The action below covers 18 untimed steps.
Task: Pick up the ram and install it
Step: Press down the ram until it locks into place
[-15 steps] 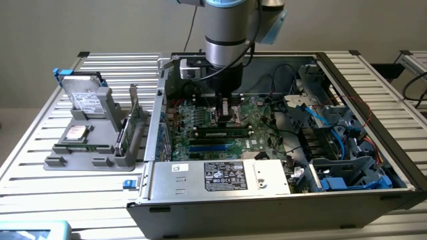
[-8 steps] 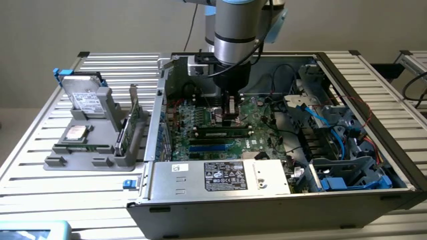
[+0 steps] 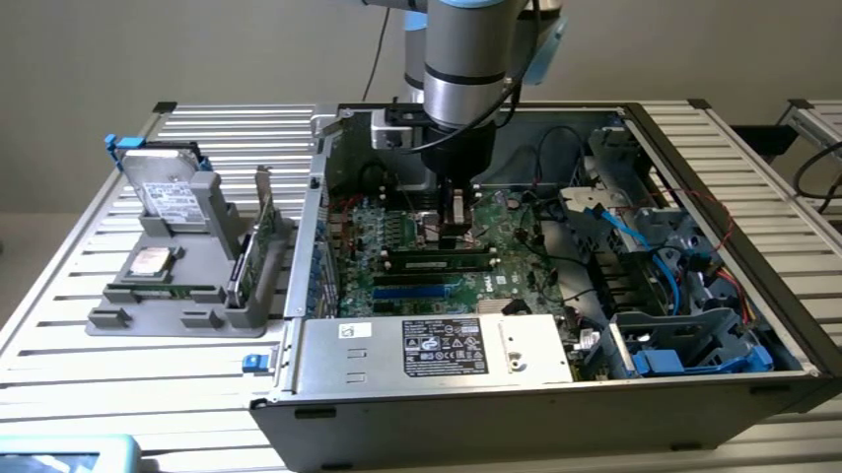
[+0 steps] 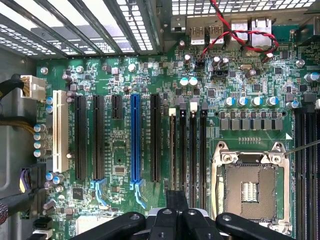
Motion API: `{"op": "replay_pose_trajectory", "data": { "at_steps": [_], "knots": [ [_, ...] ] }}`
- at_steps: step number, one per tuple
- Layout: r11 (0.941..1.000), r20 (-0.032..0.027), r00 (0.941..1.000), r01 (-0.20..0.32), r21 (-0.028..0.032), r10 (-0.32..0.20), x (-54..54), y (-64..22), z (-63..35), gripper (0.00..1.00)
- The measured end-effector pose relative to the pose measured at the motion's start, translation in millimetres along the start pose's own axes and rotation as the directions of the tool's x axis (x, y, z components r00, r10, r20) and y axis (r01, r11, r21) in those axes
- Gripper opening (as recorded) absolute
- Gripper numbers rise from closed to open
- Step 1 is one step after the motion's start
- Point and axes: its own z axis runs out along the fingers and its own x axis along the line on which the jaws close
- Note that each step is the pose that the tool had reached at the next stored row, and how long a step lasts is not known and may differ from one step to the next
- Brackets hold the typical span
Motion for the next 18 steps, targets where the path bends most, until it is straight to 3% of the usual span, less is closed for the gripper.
{"op": "replay_pose_trajectory", "data": {
  "at_steps": [3,9,14,18],
  "knots": [
    [1.0,0.0001,1.0,-0.003,-0.0003,0.003,0.0,0.0,0.0,0.11],
    [0.9979,0.0005,0.998,-0.064,-0.0057,0.064,0.0,0.0,0.0,0.11],
    [0.9917,0.0007,0.9918,-0.128,-0.0114,0.128,0.0,0.0,0.5,0.11],
    [0.9854,0.0017,0.9855,-0.17,-0.0118,0.17,-0.1,0.0,0.5,0.11]
  ]
}}
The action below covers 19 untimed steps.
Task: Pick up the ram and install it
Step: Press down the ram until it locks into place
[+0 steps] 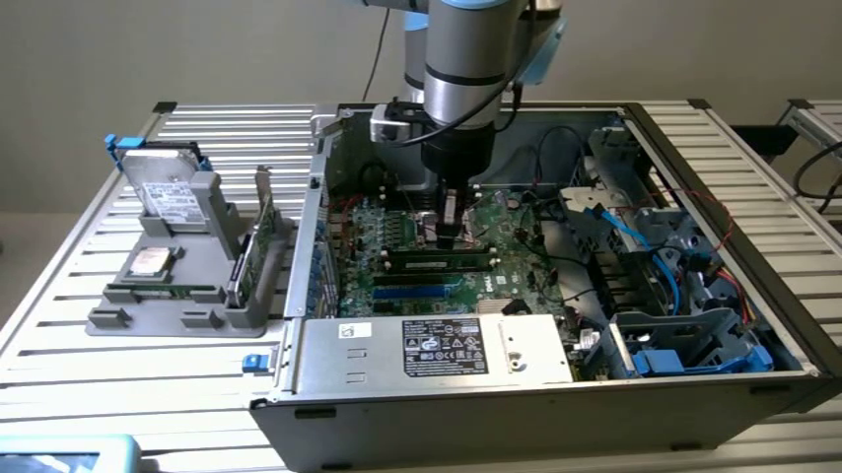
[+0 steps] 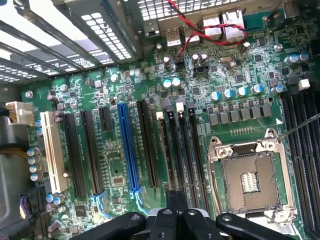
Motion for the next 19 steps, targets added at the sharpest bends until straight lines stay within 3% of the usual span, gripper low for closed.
{"op": "replay_pose_trajectory", "data": {
  "at_steps": [6,11,15,19],
  "knots": [
    [0.9971,0.0016,0.9972,-0.075,-0.0065,0.075,0.0,0.0,0.0,0.11],
    [0.9901,0.0015,0.9901,-0.14,-0.012,0.14,0.0,0.0,0.0,0.11],
    [0.982,0.0022,0.9821,-0.188,-0.0137,0.188,0.0,0.0,0.0,0.11],
    [0.969,0.0016,0.9692,-0.246,-0.0188,0.246,0.0,0.0,0.3,0.11]
  ]
}}
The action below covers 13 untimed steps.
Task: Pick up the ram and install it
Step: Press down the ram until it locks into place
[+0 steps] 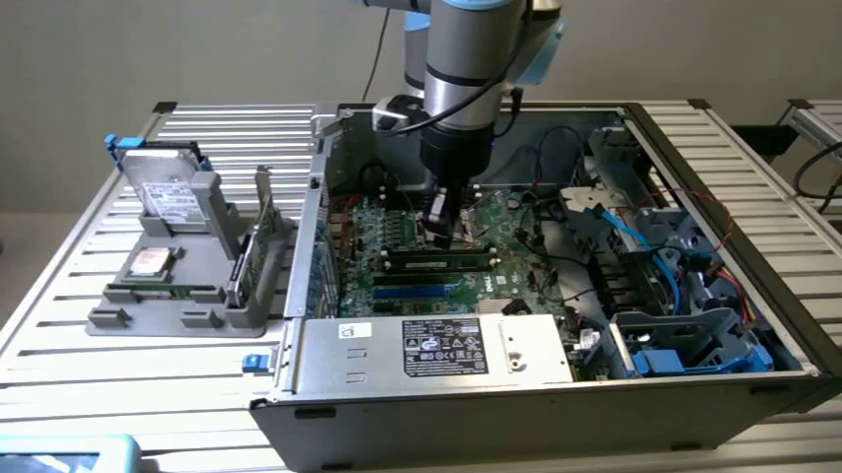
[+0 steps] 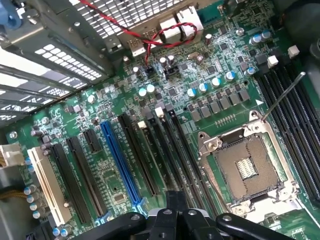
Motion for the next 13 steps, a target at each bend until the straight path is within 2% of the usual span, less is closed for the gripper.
{"op": "replay_pose_trajectory", "data": {
  "at_steps": [5,13],
  "knots": [
    [0.9971,0.0001,0.9971,-0.076,-0.0061,0.076,-0.1,0.0,0.8,0.11],
    [0.9815,-0.001,0.9817,-0.191,-0.0155,0.191,-0.1,0.0,0.8,0.11]
  ]
}}
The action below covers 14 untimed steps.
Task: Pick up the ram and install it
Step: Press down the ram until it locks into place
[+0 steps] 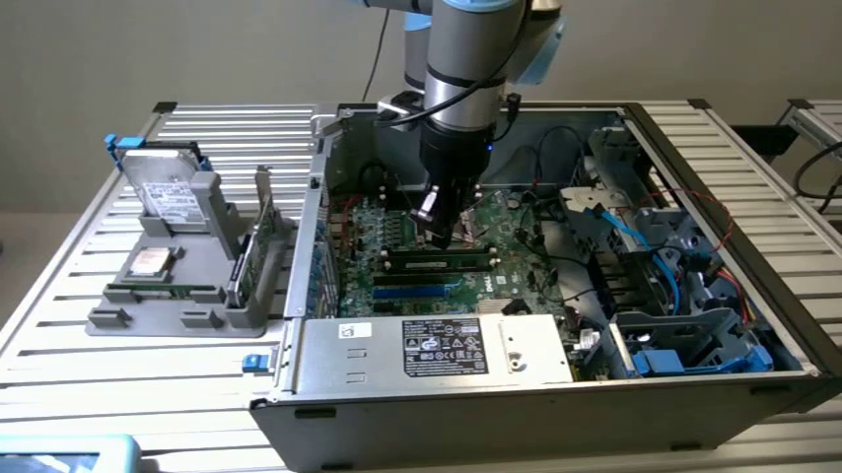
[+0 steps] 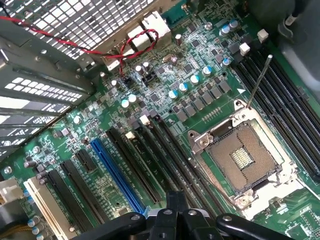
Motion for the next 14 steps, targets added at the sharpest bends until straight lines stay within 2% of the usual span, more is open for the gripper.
{"op": "replay_pose_trajectory", "data": {
  "at_steps": [7,9,14],
  "knots": [
    [0.9984,-0.0174,0.9983,-0.056,0.0115,0.056,0.1,-0.1,-1.2,0.11],
    [0.9971,-0.0189,0.997,-0.075,0.0118,0.075,0.2,0.0,-1.3,0.11],
    [0.9913,-0.0191,0.9911,-0.131,0.0075,0.131,0.1,0.0,-1.5,0.11]
  ]
}}
